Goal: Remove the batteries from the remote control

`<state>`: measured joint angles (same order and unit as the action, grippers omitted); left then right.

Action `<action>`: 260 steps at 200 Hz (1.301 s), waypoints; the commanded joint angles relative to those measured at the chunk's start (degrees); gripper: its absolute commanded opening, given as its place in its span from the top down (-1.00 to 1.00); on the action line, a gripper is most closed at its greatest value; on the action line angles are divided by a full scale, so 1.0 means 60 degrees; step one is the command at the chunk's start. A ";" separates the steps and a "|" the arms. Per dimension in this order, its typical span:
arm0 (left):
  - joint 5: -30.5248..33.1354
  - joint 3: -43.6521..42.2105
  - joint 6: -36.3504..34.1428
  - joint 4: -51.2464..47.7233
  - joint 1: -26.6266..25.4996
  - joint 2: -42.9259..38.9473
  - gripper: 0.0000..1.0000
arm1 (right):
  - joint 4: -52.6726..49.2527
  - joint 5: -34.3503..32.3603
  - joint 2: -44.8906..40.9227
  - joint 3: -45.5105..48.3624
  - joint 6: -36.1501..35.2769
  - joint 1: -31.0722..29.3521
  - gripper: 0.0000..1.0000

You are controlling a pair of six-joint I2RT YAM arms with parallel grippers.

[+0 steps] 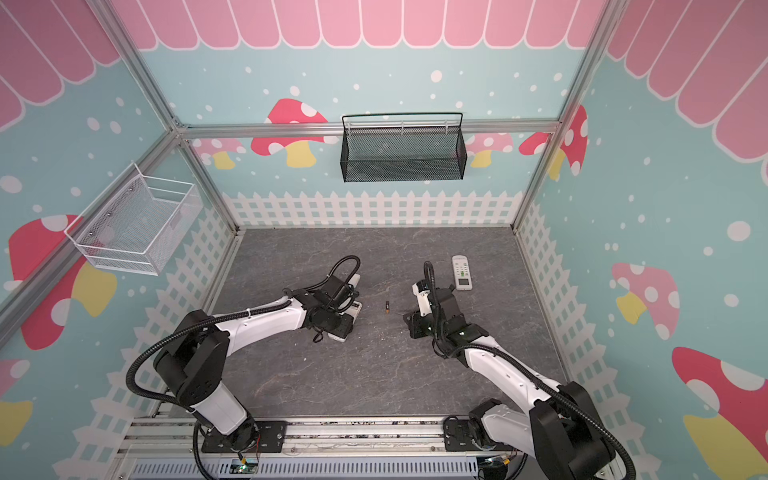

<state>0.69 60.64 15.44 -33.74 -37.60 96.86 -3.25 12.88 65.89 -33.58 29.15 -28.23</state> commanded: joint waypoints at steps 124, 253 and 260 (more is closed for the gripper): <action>-0.0302 0.0309 0.1476 0.0551 -0.0156 0.0358 -0.88 | 0.1301 -0.0043 0.3471 -0.1692 0.0489 -0.0877 1.00; -0.4140 0.2269 -0.7592 -0.0164 0.3234 -0.0627 -0.95 | 0.1350 0.1210 0.6611 -0.4407 -0.0822 -0.1433 1.00; -0.4714 0.2415 -0.8726 -0.0693 0.3412 -0.0539 -0.95 | 0.1284 0.1213 0.6586 -0.4457 -0.1031 -0.1418 1.00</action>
<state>-12.69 72.16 -10.74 -30.83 -20.64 93.36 4.99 18.28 104.86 -58.92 26.76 -36.71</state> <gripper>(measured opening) 0.975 0.172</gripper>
